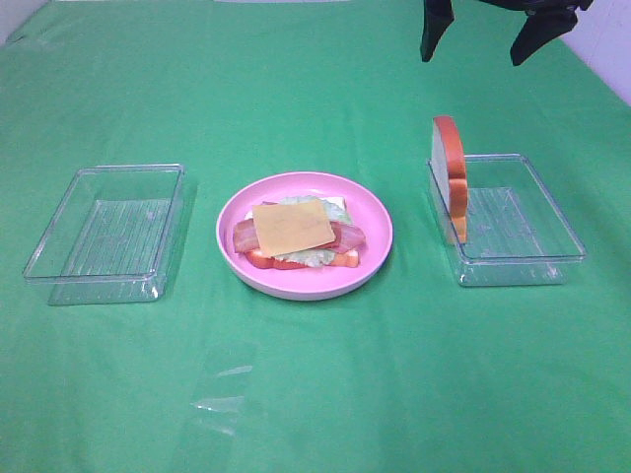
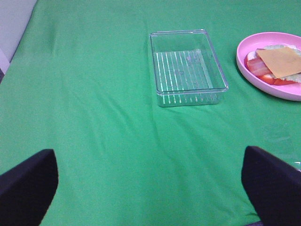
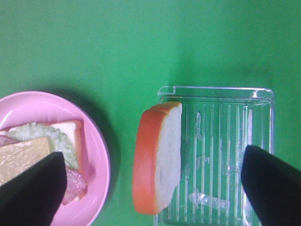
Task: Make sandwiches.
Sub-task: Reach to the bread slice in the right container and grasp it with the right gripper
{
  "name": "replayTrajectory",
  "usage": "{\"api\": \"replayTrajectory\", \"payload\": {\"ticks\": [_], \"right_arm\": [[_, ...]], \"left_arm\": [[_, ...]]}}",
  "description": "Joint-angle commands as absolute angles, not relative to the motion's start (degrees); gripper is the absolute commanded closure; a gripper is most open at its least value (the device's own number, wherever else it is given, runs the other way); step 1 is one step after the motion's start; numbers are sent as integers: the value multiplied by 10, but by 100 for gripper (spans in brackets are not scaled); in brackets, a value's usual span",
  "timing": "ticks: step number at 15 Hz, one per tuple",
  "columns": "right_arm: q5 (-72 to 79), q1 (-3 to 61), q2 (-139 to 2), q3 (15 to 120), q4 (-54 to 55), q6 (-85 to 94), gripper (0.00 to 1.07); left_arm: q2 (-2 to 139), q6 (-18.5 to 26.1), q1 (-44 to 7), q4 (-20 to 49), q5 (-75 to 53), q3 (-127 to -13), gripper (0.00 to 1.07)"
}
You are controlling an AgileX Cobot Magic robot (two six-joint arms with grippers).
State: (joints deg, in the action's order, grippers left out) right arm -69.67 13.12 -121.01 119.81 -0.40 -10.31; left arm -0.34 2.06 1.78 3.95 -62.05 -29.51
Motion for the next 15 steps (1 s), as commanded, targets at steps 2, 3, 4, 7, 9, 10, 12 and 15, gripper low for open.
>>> {"api": "replayTrajectory", "payload": {"ticks": [2,3,4,7,9,10,12,15], "right_arm": [[-767,131,-1247,1195,19,-109,11],[-767,131,-1259,1195,19,-109,11],[-767,131,-1271,1195,19,-108,11],[-767,131,-1320,1195,17,-96,11],[-767,131,-1333,1195,14,-96,11],[-767,131,-1337,1195,15,-96,11],[-767,131,-1339,1194,29,-97,11],[-767,131,-1335,1185,32,-97,13]], "left_arm": [[-9,19,21,44,-614,-295,9],[-9,19,21,44,-614,-295,9],[-9,19,21,44,-614,-295,9],[-9,19,21,44,-614,-295,9],[-9,19,21,44,-614,-295,9],[-9,19,21,44,-614,-295,9],[-9,19,21,44,-614,-295,9],[-9,19,21,44,-614,-295,9]]}}
